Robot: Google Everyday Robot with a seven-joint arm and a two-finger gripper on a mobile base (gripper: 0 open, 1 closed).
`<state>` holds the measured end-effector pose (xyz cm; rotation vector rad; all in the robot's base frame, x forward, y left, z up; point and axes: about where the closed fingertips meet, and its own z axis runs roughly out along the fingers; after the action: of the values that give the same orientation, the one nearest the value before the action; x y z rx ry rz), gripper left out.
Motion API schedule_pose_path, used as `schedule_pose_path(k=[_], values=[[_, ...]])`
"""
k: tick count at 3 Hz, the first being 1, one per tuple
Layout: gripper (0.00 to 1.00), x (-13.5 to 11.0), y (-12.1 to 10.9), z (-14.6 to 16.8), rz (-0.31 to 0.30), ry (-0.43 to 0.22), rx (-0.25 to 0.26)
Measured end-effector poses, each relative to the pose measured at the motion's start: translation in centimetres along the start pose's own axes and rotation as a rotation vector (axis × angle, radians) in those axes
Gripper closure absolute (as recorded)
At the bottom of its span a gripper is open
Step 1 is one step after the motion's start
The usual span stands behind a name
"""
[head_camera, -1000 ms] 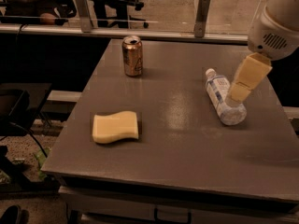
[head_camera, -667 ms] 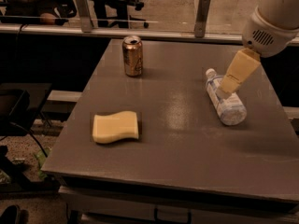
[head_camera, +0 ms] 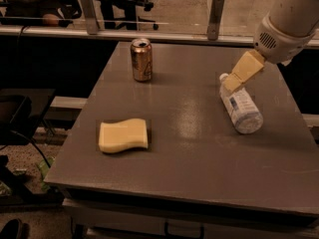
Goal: Pick blue plastic bottle
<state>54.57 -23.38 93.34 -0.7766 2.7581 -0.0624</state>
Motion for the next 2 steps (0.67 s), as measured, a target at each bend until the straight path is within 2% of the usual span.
schedule_pose_path(k=[1, 2], values=[[0.0, 0.3, -1.3, 3.0, 0.138, 0.038, -0.003], [0.0, 0.4, -1.9, 4.9, 0.192, 0.073, -0.005]])
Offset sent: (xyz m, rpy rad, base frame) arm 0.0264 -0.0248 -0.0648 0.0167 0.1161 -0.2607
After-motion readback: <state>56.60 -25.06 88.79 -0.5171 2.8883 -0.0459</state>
